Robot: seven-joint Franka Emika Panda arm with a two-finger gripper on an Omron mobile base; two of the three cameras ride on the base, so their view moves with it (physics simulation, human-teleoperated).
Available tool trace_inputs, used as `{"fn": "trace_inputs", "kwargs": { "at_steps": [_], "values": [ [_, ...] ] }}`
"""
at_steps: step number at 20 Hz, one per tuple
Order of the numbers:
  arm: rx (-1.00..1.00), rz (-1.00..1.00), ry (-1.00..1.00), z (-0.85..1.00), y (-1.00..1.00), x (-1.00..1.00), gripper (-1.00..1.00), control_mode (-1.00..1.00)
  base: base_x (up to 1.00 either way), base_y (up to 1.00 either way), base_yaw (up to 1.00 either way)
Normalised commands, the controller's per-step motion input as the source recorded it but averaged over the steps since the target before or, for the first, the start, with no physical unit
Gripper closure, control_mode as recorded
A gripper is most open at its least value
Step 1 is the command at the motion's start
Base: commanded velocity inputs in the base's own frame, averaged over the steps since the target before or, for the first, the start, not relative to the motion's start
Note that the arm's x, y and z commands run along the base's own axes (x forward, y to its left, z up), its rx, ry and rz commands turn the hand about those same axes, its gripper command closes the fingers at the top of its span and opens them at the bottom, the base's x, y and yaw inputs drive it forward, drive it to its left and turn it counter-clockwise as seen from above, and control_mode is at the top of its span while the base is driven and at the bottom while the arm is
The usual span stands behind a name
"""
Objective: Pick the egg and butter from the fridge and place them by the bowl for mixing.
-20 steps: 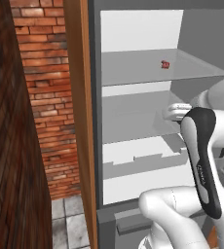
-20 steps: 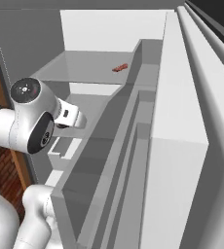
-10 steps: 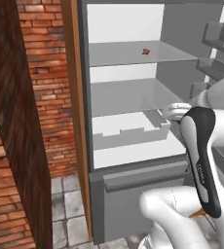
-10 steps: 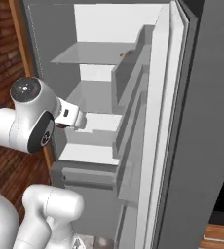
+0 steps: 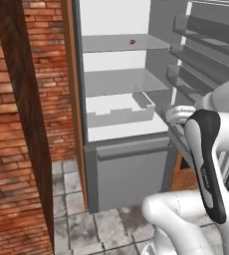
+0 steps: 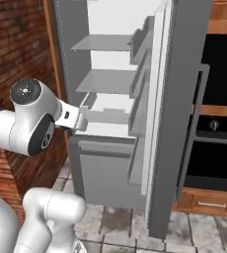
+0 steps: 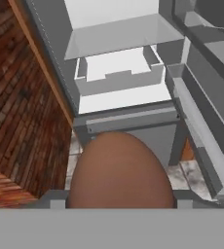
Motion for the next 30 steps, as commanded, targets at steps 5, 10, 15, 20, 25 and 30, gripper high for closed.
{"fn": "trace_inputs", "kwargs": {
  "at_steps": [5,10,15,20,25,30],
  "values": [
    [0.0,0.0,0.0,0.0,0.0,0.0,1.0,1.0,-0.94,0.22,-0.01],
    [0.0,0.0,0.0,0.0,0.0,0.0,1.0,1.0,-0.75,0.38,-0.28],
    [0.0,0.0,0.0,0.0,0.0,0.0,1.0,1.0,-0.29,0.28,-0.71],
    [0.0,0.0,0.0,0.0,0.0,0.0,1.0,1.0,-0.07,0.18,-0.86],
    [0.0,0.0,0.0,0.0,0.0,0.0,1.0,1.0,0.0,0.13,-0.91],
    [0.0,0.0,0.0,0.0,0.0,0.0,1.0,1.0,0.01,0.1,-0.94]
  ]
}}
